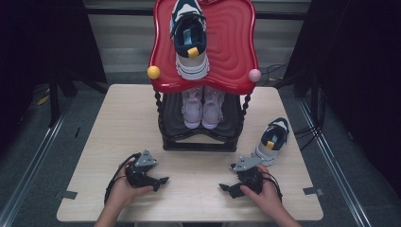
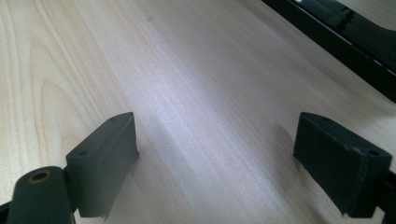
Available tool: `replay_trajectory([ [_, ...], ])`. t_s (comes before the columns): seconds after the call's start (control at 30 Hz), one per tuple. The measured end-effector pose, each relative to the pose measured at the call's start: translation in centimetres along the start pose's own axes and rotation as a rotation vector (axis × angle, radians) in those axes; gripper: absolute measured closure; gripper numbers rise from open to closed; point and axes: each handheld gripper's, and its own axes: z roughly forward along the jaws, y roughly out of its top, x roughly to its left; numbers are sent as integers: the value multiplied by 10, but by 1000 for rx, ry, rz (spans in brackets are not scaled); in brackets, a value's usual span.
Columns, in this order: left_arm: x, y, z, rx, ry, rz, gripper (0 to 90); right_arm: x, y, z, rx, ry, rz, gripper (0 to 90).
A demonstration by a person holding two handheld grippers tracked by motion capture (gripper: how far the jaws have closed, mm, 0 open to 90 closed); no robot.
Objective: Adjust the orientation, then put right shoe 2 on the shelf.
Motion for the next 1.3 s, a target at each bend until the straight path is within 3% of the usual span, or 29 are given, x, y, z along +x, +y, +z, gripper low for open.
replay_trajectory([
  [0.1, 0, -2, 1, -17, -9, -4, 128, 0, 0, 0, -1, 1, -1, 127],
  [0.57, 0, -2, 1, -11, -10, 3, 118, 1, -1, -2, 0, 7, 2, 134],
  [1.07, 0, -2, 1, -11, -8, 2, 115, -8, 9, -20, 90, 54, 24, 193],
  [1.3, 0, -2, 1, -11, -7, 2, 116, -15, 15, -32, 189, 87, -2, 203],
])
